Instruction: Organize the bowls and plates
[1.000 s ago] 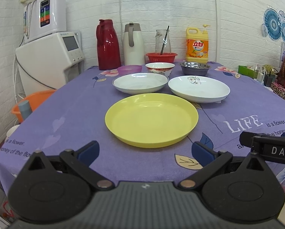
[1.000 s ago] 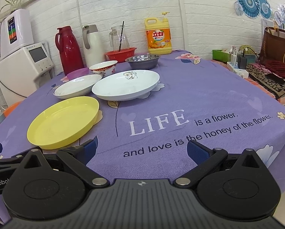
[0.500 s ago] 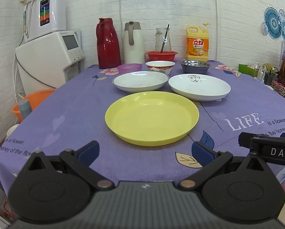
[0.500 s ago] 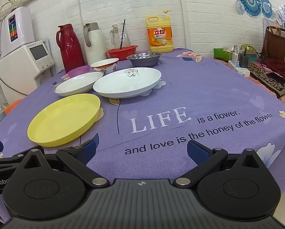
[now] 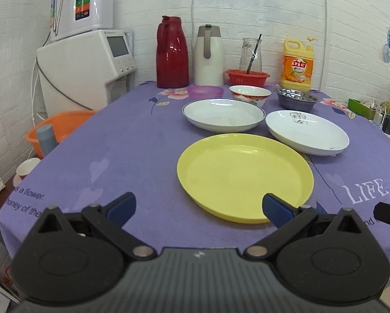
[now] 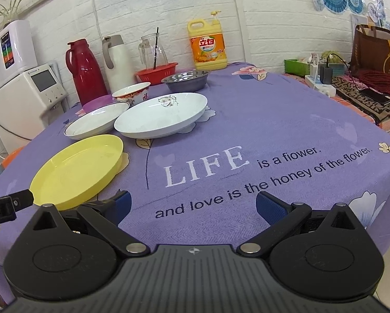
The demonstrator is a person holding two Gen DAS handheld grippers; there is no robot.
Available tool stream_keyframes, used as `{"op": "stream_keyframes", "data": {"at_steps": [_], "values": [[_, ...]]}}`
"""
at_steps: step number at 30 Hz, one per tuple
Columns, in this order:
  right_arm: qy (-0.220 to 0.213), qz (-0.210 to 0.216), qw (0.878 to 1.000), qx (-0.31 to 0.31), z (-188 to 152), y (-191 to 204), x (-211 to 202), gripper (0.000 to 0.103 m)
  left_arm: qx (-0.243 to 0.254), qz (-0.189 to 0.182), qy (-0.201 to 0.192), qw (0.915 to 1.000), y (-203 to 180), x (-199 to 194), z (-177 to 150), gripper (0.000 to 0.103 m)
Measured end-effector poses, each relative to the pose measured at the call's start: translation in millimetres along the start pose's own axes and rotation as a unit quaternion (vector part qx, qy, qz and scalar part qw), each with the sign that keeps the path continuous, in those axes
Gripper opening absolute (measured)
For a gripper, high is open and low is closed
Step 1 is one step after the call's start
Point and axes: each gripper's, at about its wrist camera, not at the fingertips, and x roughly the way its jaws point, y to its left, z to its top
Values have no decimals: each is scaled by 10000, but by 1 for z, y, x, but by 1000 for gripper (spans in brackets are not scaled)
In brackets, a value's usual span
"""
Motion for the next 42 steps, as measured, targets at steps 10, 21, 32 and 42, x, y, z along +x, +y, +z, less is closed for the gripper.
{"op": "stream_keyframes", "data": {"at_steps": [10, 21, 32, 42], "values": [[345, 520, 9964, -577, 31, 41, 30, 103, -79, -192, 579, 9981, 18, 46, 45, 103], [981, 978, 9835, -1165, 42, 77, 89, 103, -179, -625, 1163, 9911, 41, 102, 60, 103], [1057, 964, 9759, -1646, 39, 87, 109, 103, 47, -1043, 1477, 9835, 45, 130, 56, 98], [916, 1304, 9711, -1778, 45, 104, 101, 103, 137, -1165, 1560, 9808, 41, 130, 59, 87]]}}
